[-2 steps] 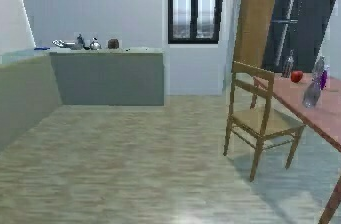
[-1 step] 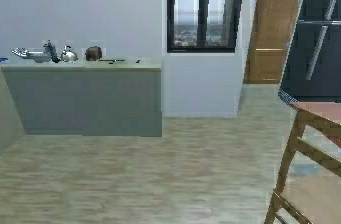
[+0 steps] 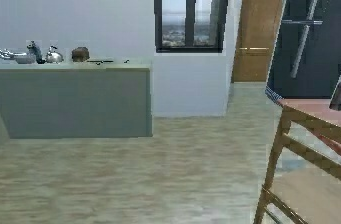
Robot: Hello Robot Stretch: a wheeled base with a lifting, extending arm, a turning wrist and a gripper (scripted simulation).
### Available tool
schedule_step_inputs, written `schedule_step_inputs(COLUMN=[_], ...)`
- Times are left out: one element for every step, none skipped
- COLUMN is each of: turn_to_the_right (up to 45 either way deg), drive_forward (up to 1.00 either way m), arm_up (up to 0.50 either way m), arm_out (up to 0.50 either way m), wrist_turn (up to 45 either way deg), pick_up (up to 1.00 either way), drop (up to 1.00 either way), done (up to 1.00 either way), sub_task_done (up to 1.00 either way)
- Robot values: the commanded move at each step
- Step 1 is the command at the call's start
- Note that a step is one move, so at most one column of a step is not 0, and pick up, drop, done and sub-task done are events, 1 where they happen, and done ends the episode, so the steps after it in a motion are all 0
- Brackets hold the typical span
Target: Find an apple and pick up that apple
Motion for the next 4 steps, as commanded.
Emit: schedule_step_inputs(turn_to_the_right=[0.0, 0.0, 45.0, 12.0], drive_forward=[1.0, 0.15, 0.0, 0.0], arm_up=[0.0, 0.0, 0.0, 0.0], arm_out=[0.0, 0.0, 0.0, 0.0], wrist_turn=[0.0, 0.0, 0.0, 0.0], pick_up=[0.0, 0.0, 0.0, 0.0], drop=[0.0, 0.0, 0.0, 0.0], done=[0.0, 0.0, 0.0, 0.0], sub_task_done=[0.0, 0.0, 0.0, 0.0])
